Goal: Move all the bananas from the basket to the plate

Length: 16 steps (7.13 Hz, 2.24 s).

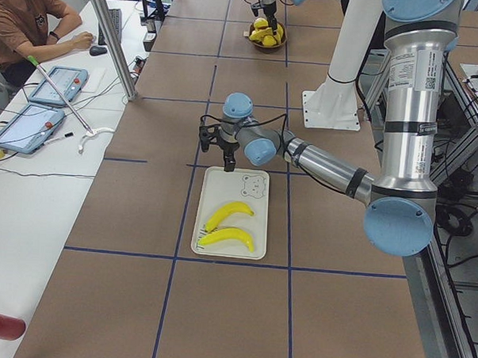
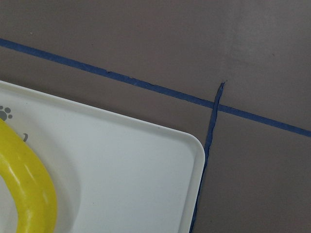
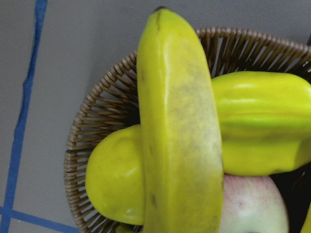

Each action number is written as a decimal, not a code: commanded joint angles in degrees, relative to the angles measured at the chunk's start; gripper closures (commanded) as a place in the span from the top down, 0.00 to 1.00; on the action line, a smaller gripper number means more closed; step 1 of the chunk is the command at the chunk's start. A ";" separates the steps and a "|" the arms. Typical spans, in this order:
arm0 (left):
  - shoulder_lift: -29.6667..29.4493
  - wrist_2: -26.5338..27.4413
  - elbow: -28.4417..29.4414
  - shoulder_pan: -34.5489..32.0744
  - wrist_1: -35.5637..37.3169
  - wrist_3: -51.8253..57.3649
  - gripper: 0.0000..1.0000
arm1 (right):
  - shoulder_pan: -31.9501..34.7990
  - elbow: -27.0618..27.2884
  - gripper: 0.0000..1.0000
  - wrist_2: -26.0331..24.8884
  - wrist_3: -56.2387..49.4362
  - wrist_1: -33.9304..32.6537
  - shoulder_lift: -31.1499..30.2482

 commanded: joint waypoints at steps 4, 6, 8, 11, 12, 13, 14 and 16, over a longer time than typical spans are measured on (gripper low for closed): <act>0.44 0.02 -0.01 -0.09 -0.07 0.00 0.99 | 0.07 0.30 0.16 0.18 -0.08 0.00 0.14; 0.53 0.02 0.08 -0.09 -0.07 0.09 0.99 | 0.59 1.53 0.10 2.10 -0.08 0.09 -0.39; 0.53 0.02 0.08 -0.09 -0.07 0.00 0.99 | 1.91 1.80 0.02 2.11 -0.17 0.18 -0.39; 0.36 0.02 0.08 0.00 -0.07 0.09 0.99 | 9.88 6.53 0.00 4.04 -0.26 -0.61 -0.31; -0.16 -0.06 0.00 0.09 -0.07 0.00 0.99 | 11.74 7.42 0.00 4.66 -0.26 -0.53 0.48; -0.61 -0.24 -0.01 0.70 -0.24 0.00 0.99 | 11.93 7.77 0.00 6.32 0.53 -0.70 3.62; -3.22 -0.15 0.08 1.75 -0.16 -0.09 0.99 | 11.94 7.17 0.00 7.29 1.84 -1.40 8.52; -10.67 -0.50 0.95 3.41 -0.59 -5.40 0.99 | 7.32 5.07 0.00 8.18 16.71 -2.11 21.95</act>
